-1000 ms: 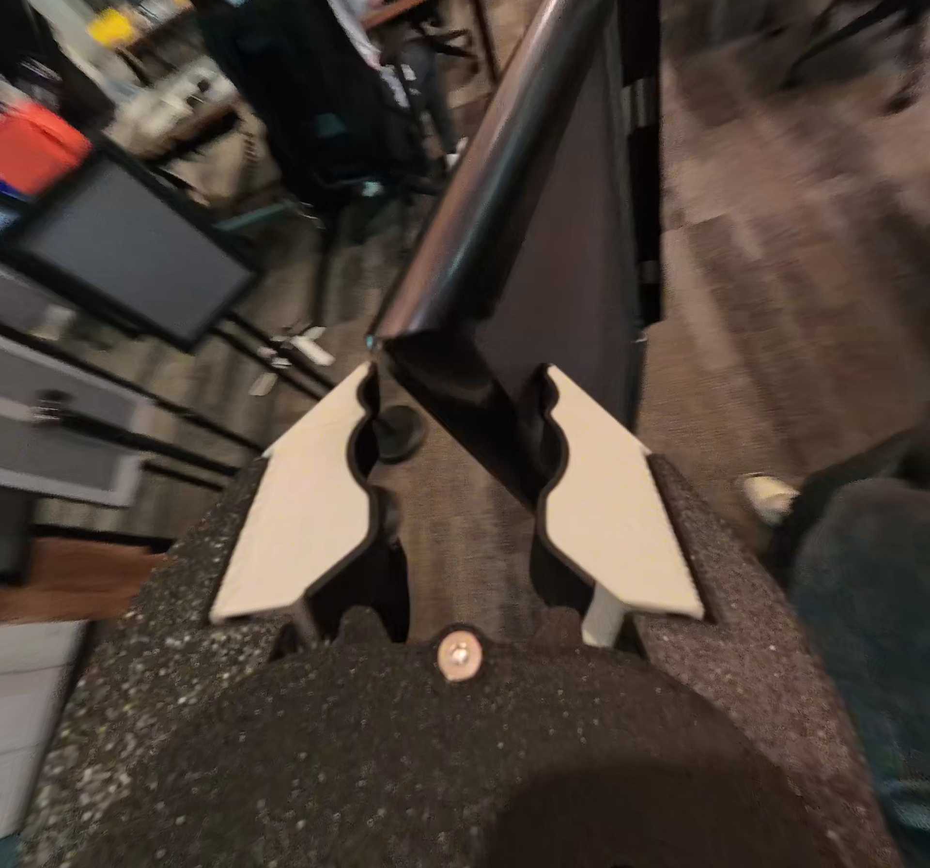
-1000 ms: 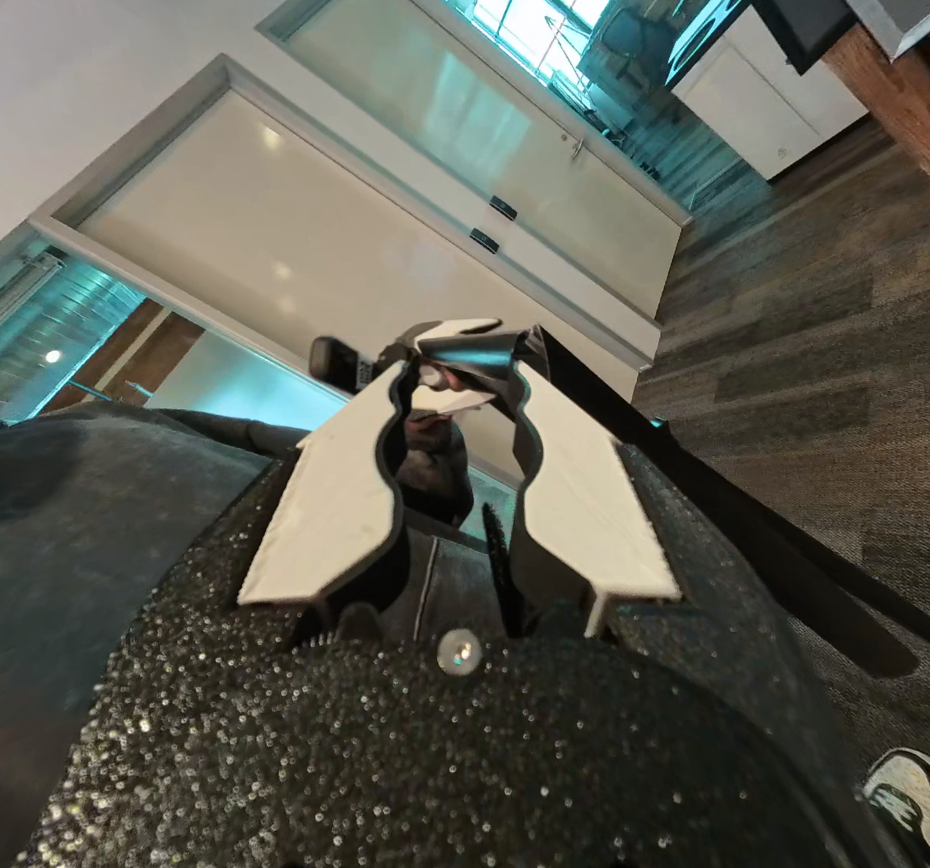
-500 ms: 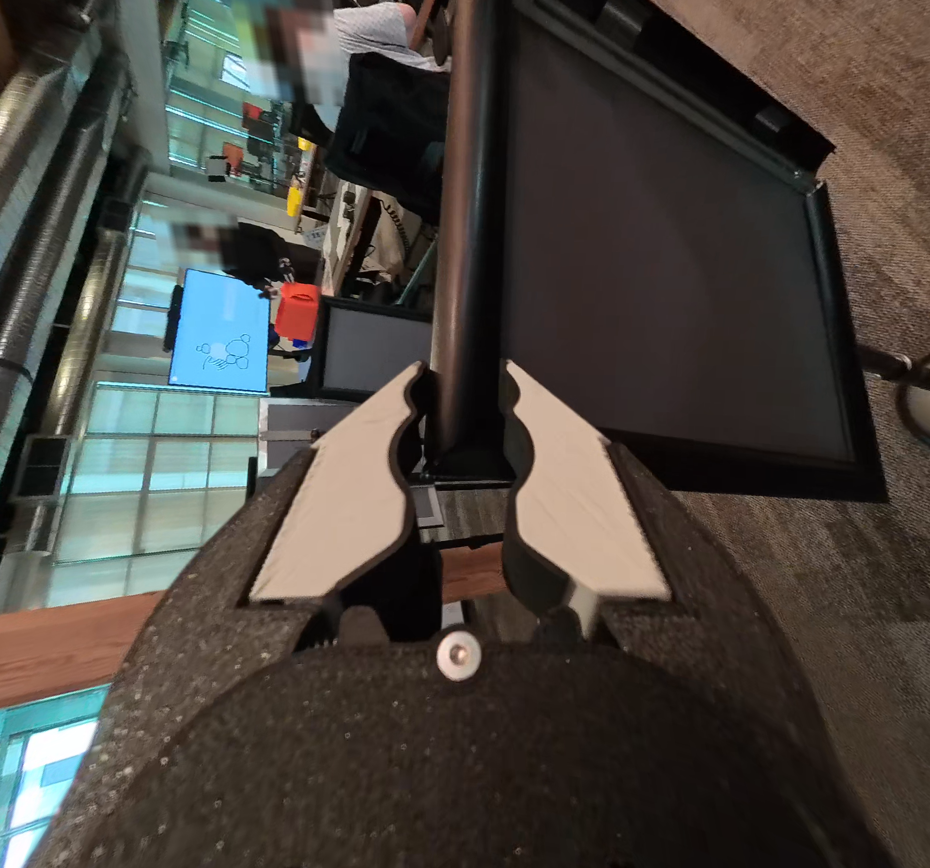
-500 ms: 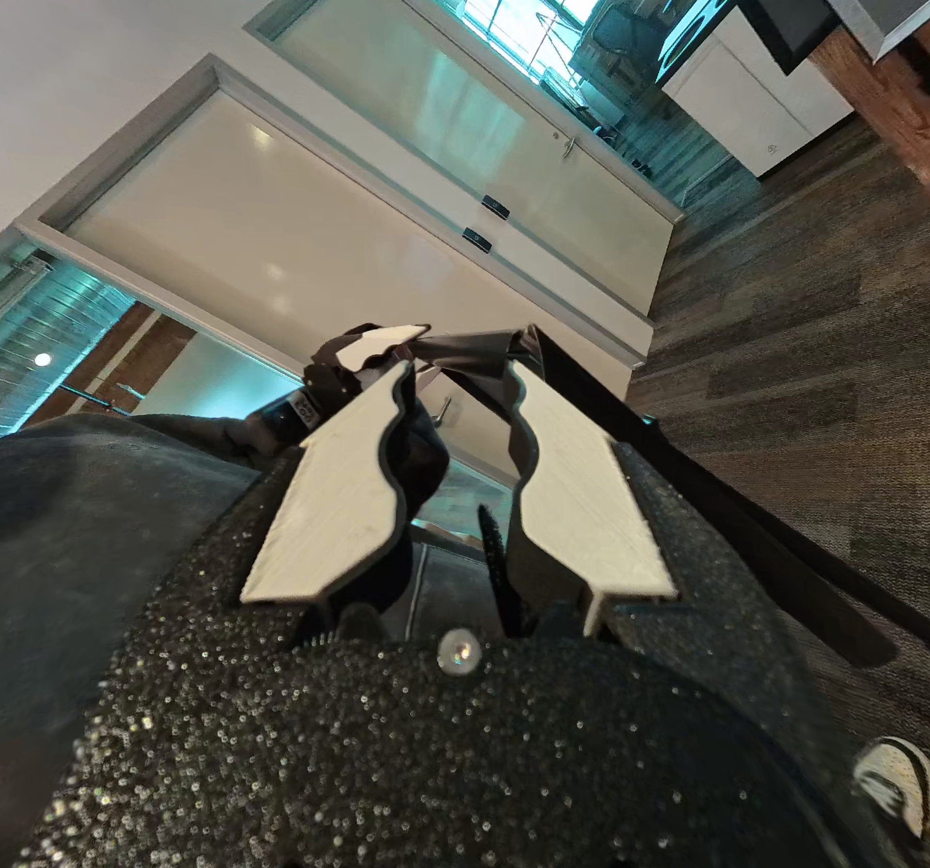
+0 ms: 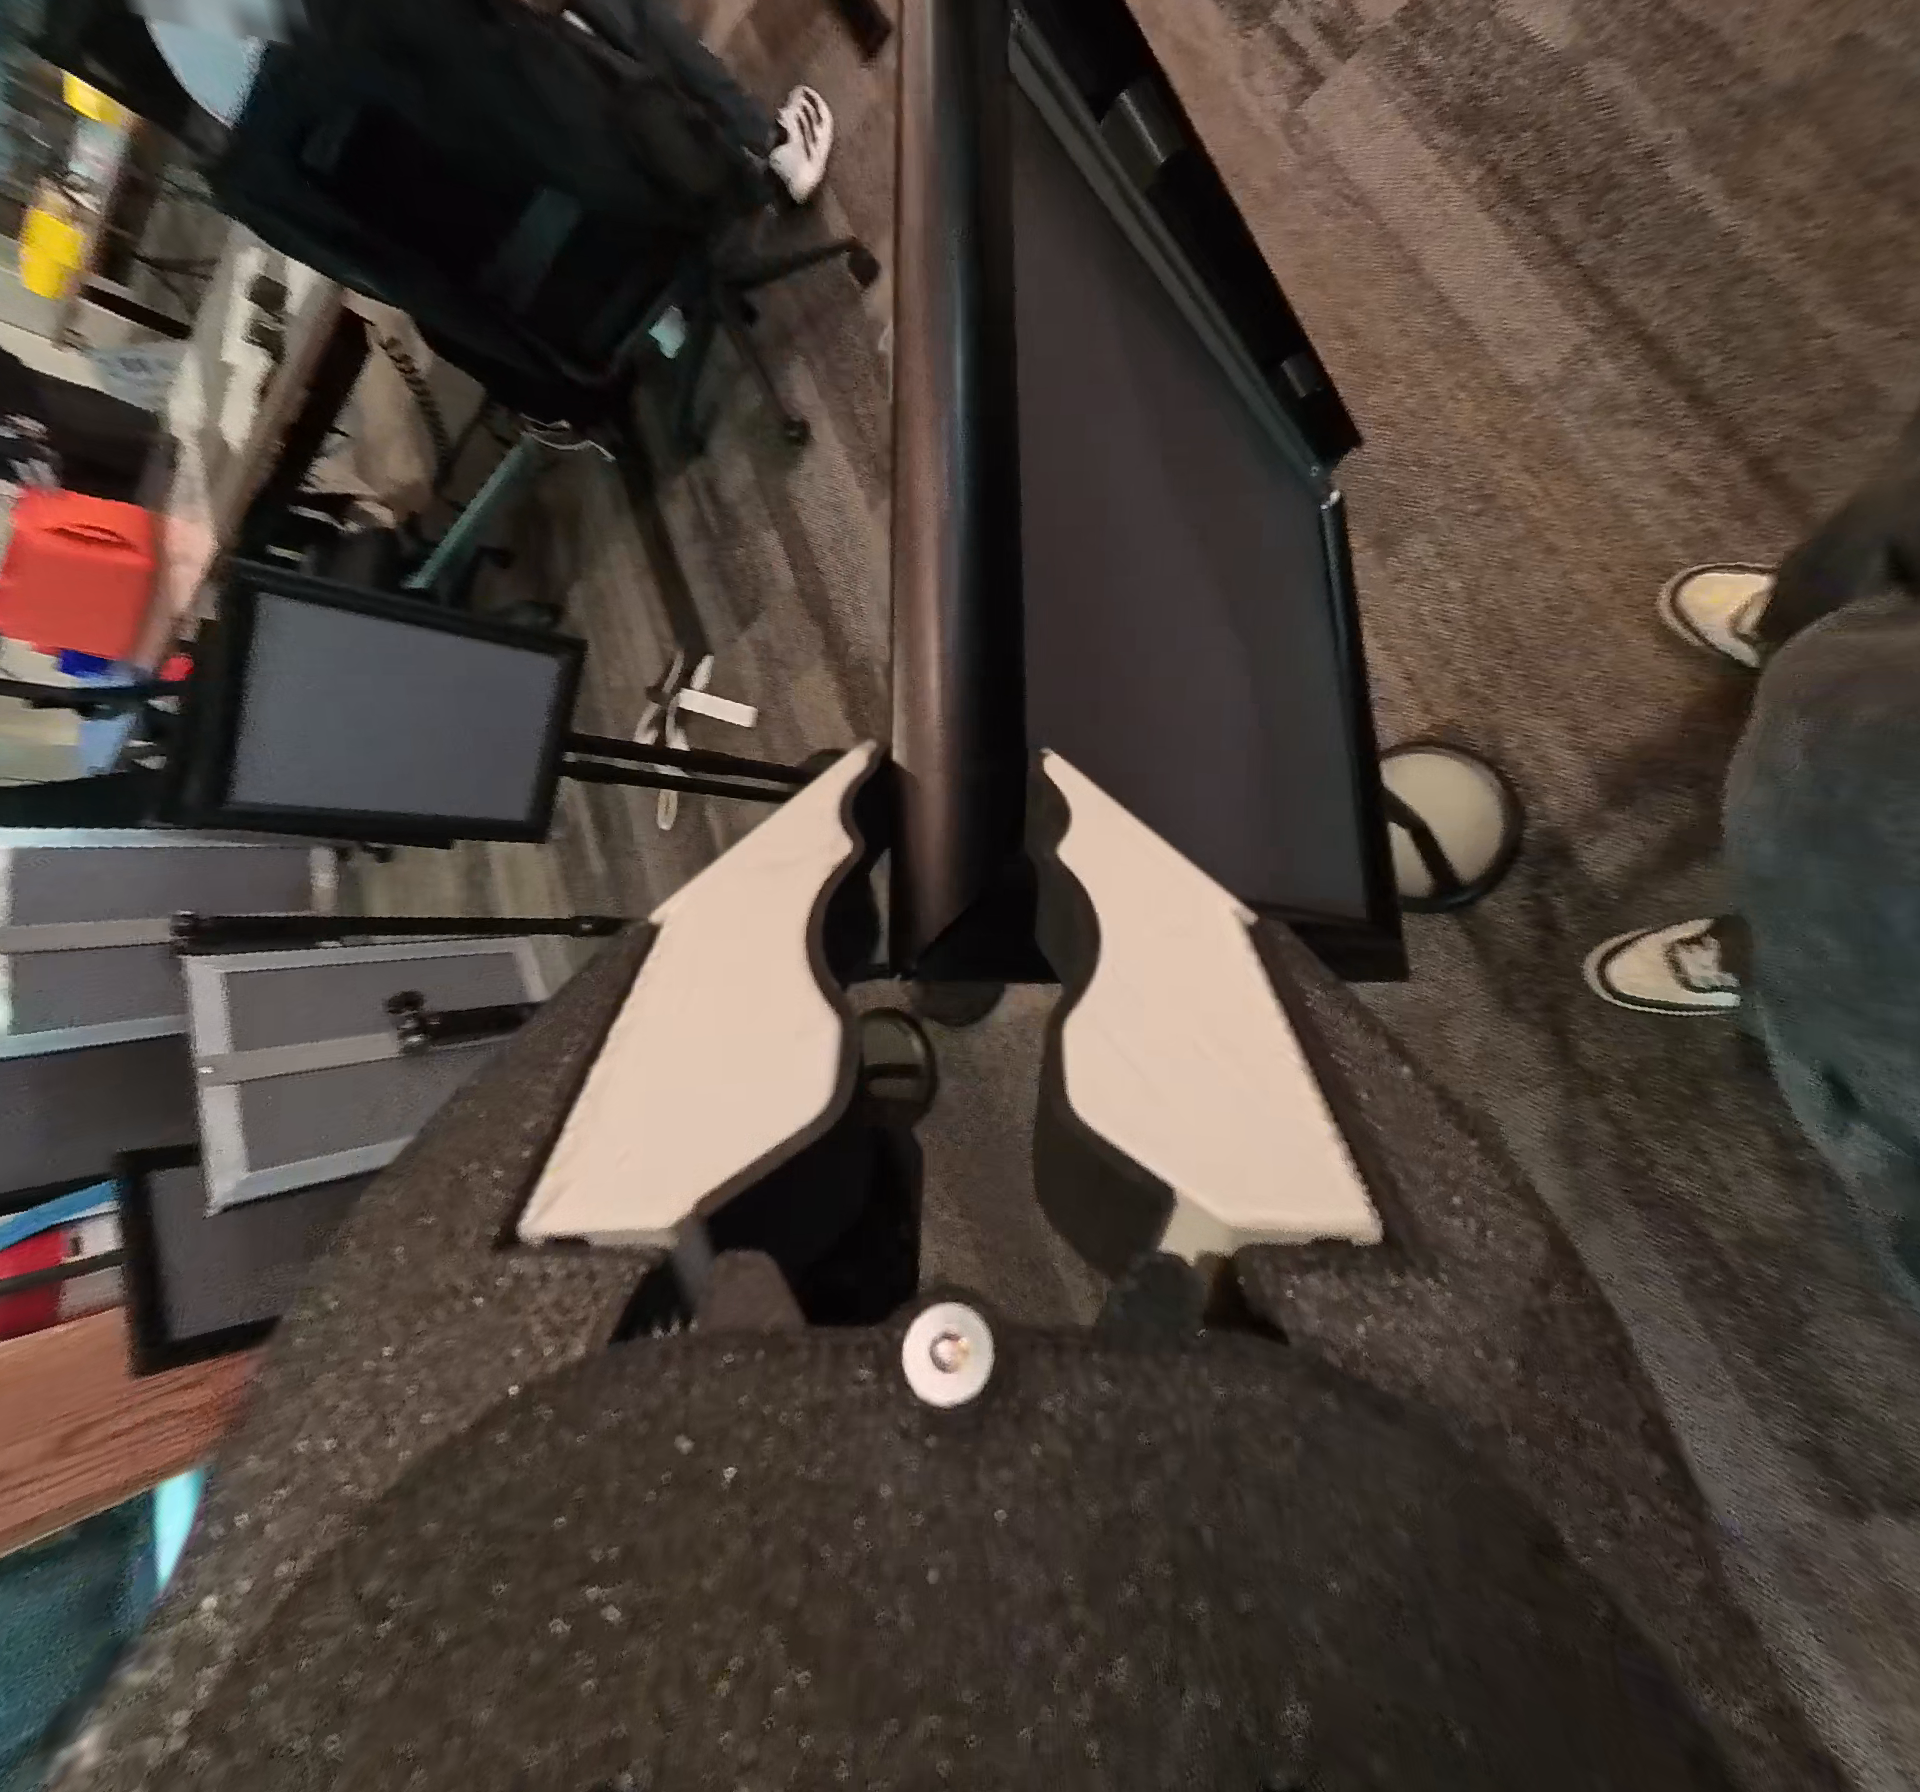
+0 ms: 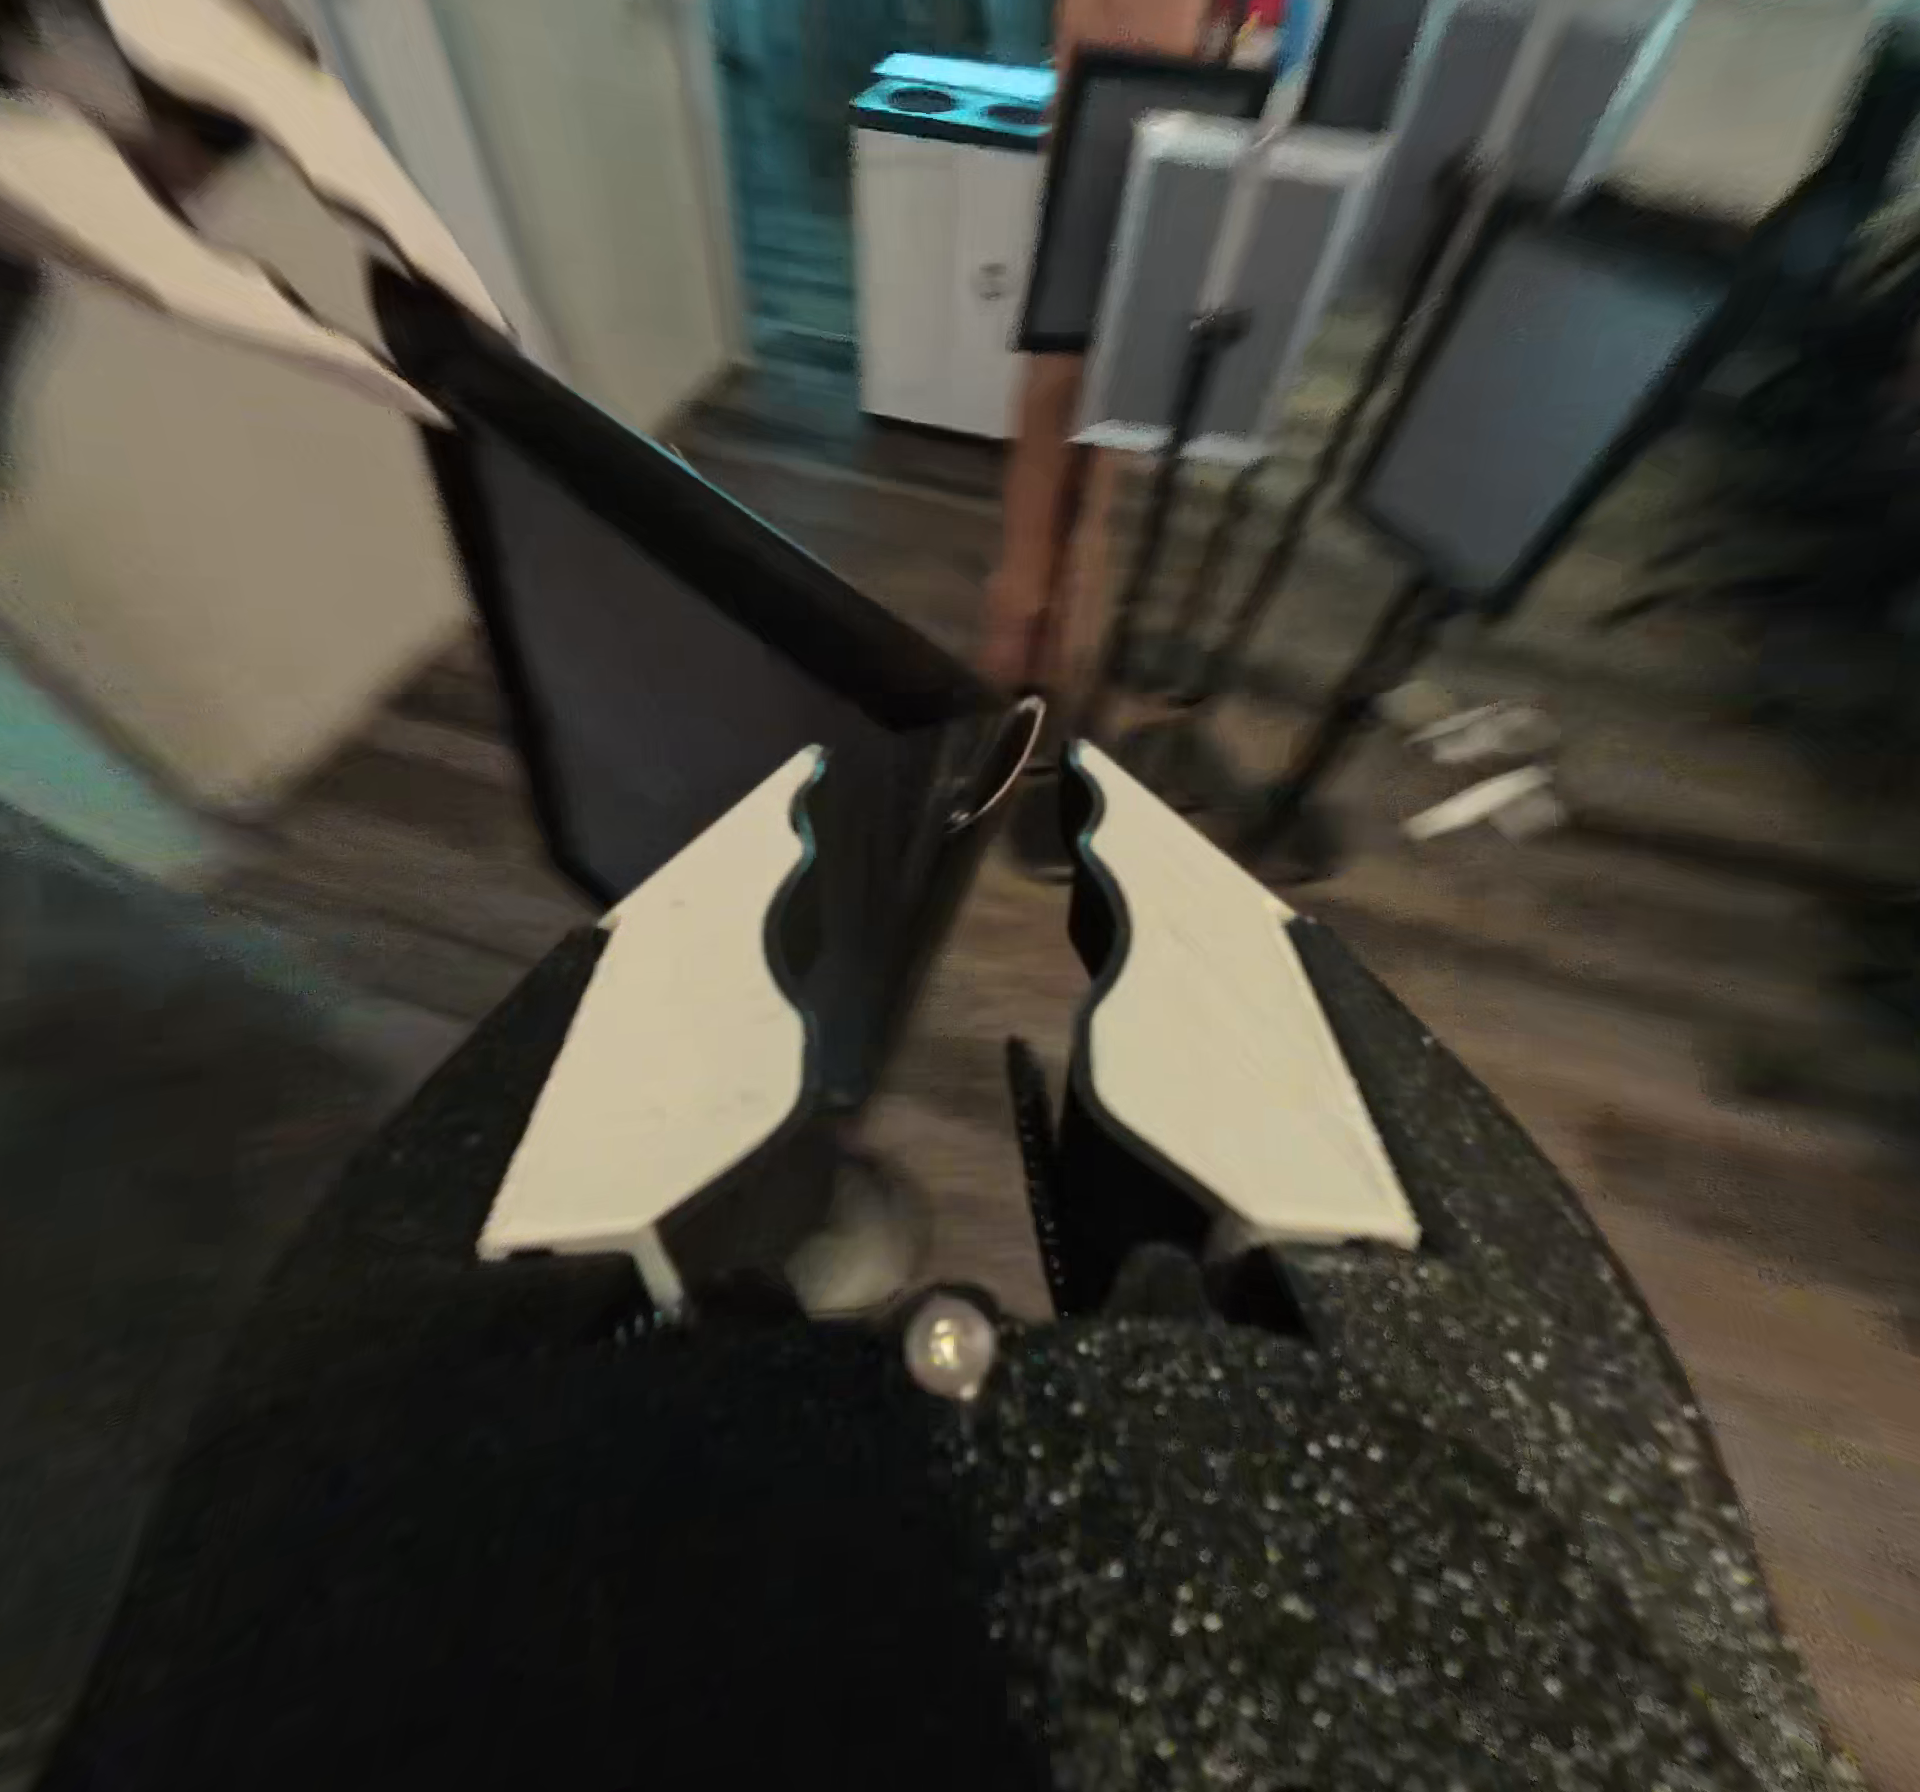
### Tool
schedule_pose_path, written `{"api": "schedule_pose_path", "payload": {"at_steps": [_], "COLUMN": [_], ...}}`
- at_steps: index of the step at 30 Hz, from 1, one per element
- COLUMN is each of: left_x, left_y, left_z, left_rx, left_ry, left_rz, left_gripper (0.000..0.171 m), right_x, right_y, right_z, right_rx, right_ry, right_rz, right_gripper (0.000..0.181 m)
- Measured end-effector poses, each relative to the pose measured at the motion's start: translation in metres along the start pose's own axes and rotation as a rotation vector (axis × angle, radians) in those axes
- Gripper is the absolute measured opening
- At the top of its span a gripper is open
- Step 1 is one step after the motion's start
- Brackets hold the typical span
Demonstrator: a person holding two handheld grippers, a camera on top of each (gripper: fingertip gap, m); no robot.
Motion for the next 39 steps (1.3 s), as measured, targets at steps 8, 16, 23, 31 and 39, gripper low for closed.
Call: {"api": "schedule_pose_path", "payload": {"at_steps": [8, 16, 23, 31, 39], "left_x": [0.007, 0.003, -0.001, -0.06, -0.052], "left_y": [-0.009, -0.016, 0.0, 0.034, 0.045], "left_z": [0.0, 0.001, -0.002, 0.044, 0.06], "left_rx": [-0.207, -0.241, -0.094, -0.225, -0.249], "left_ry": [-0.01, -0.016, -0.019, 0.266, 0.301], "left_rz": [-0.107, -0.183, -0.277, -0.868, -0.699], "left_gripper": [0.013, 0.013, 0.032, 0.05, 0.006], "right_x": [0.017, 0.024, 0.032, -0.015, -0.016], "right_y": [-0.073, -0.071, -0.046, -0.023, -0.02], "right_z": [0.078, 0.086, 0.046, 0.019, 0.034], "right_rx": [-0.267, -0.16, -0.001, -0.052, -0.174], "right_ry": [-0.091, -0.148, -0.078, 0.141, 0.11], "right_rz": [-0.888, -0.945, -0.345, 0.208, 0.319], "right_gripper": [0.048, 0.023, 0.027, 0.046, 0.058]}}
Point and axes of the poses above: each gripper's, where its closed fingertips meet, z out along the fingers, x out of its top, y = z × x across the jaws, the point moved 9 cm from there along -z, back along the fingers, and after that the axes turned 1 degree about -y, right-handed, at the moved point
